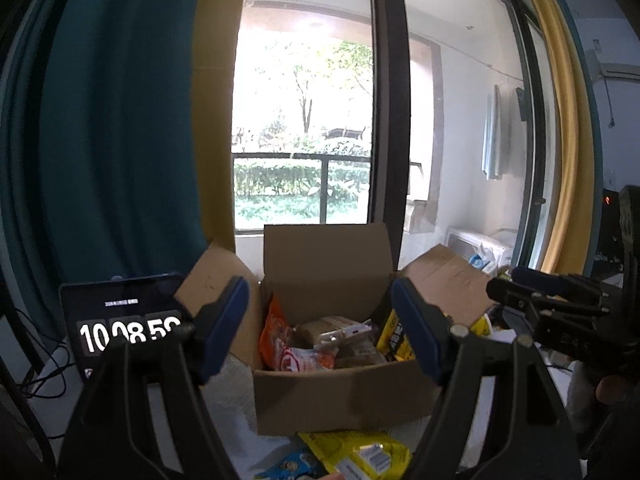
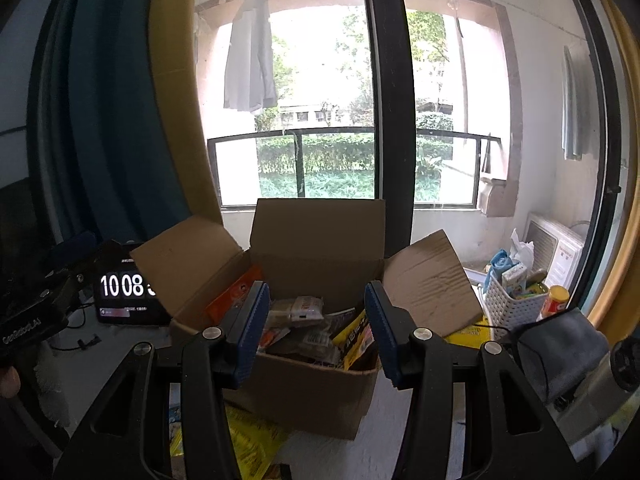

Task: Organize snacks
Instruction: 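Withdraw both tools from the box back to the snack pile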

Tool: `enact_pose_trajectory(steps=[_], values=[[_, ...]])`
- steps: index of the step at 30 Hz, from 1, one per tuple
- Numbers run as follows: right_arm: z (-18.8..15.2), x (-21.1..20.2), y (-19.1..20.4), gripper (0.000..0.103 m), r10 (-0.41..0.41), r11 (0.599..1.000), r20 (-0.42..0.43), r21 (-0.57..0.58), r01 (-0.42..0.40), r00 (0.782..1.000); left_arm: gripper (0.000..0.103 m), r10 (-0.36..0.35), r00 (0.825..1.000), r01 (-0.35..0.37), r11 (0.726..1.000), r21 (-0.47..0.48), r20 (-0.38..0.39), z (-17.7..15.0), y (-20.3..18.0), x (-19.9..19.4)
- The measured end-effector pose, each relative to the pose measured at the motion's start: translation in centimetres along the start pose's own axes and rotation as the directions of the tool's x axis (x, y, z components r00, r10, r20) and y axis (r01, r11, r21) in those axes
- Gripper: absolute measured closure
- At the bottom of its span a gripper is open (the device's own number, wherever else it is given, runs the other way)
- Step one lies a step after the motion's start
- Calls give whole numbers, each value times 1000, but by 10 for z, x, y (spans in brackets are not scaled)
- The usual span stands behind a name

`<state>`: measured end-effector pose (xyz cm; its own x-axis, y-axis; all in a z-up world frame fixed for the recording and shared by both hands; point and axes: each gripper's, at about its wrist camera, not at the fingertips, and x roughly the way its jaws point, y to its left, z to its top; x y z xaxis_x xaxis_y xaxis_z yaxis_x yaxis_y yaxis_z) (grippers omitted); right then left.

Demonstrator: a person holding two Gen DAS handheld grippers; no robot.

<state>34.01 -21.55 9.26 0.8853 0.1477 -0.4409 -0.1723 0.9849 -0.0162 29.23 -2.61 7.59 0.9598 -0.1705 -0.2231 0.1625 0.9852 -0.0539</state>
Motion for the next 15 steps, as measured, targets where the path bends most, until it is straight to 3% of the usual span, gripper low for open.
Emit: enact_pose_trajectory(steps=[15], values=[[-34,-48,-3,50,-27,999,-18,41,28,999,27,-84,996,83,996,-14,-32,-27,-12,-46]])
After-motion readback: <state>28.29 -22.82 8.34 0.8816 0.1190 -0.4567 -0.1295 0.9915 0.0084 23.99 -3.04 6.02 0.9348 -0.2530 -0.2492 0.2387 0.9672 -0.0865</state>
